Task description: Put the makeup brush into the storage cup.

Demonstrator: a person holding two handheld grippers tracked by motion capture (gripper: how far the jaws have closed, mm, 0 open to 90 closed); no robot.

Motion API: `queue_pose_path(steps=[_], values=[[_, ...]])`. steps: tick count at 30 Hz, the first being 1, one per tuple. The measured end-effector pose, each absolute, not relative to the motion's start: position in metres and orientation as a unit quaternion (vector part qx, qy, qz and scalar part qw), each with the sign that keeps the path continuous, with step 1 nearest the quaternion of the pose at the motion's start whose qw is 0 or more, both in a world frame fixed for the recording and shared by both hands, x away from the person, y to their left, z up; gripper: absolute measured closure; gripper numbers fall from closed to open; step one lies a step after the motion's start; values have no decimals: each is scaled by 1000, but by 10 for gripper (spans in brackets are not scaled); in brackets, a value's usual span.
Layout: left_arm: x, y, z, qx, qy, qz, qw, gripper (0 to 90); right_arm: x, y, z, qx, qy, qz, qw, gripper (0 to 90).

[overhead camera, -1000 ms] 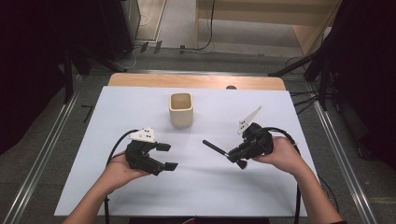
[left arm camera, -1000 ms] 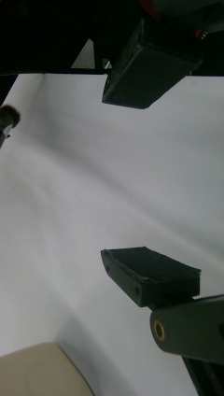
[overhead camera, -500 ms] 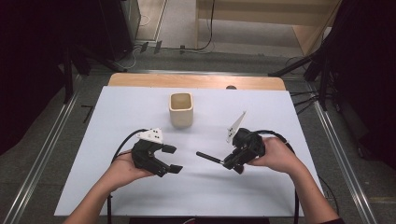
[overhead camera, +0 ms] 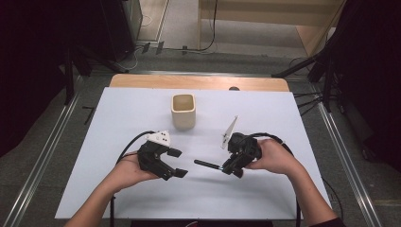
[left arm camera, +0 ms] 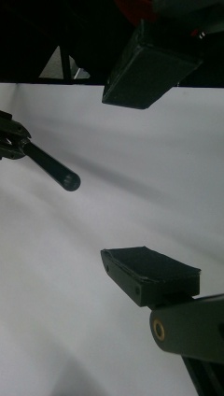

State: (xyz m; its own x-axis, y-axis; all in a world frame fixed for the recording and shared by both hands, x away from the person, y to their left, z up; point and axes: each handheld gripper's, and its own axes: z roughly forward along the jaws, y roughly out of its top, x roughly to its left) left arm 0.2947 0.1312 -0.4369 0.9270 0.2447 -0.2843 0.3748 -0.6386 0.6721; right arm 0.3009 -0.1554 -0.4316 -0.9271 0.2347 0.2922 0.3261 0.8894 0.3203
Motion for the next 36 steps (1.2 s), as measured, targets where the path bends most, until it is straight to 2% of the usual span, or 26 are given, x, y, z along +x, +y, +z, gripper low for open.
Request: queue_pose_path(steps=[25,36], values=[[296,109,-445,914,157,-111,357,225,298,-134,-434,-121,-971,-158,135,789],[298,98,-452,915,154,-135,347,271,297,-126,-435,-104,-972,-161,137,789]])
